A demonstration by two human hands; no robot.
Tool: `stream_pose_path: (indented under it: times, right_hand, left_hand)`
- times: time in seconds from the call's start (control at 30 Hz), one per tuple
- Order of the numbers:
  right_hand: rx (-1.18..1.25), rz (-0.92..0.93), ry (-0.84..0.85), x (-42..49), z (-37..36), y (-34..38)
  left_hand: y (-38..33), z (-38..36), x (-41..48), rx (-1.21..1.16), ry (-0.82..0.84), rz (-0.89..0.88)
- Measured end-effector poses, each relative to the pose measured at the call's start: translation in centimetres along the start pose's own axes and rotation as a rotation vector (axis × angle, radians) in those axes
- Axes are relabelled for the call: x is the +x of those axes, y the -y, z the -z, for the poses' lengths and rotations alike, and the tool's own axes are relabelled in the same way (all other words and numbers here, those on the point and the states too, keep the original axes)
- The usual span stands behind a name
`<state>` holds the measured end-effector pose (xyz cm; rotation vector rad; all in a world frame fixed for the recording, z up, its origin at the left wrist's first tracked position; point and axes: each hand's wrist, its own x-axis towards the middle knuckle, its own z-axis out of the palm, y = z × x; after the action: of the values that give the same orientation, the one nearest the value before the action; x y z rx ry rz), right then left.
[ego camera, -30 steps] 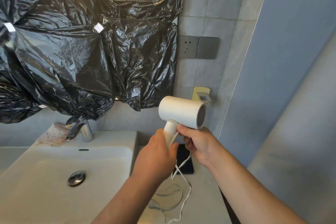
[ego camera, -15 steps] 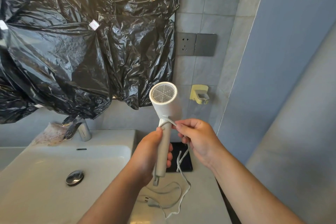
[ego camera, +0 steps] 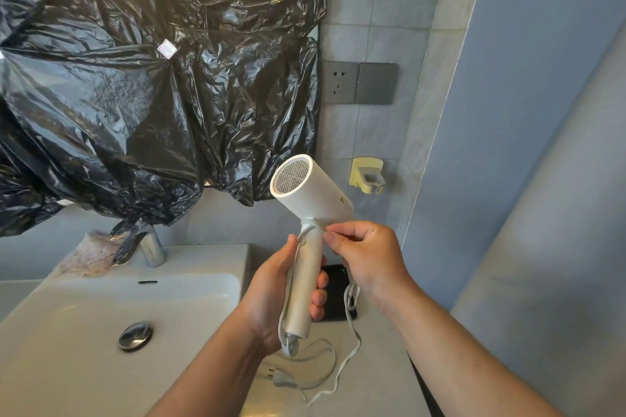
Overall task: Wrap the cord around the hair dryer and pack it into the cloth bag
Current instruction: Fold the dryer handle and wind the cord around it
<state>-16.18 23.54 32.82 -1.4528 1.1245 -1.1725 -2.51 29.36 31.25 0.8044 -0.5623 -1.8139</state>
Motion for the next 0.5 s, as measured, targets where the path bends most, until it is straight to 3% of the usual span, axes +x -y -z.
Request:
stream_pose_path:
  times: [0.5]
  right_hand:
    - [-0.025, -0.011, -0.086, -0.16, 0.33, 0.03]
  left_hand:
    - [0.66, -0.23, 0.17, -0.033, 0.046, 0.052]
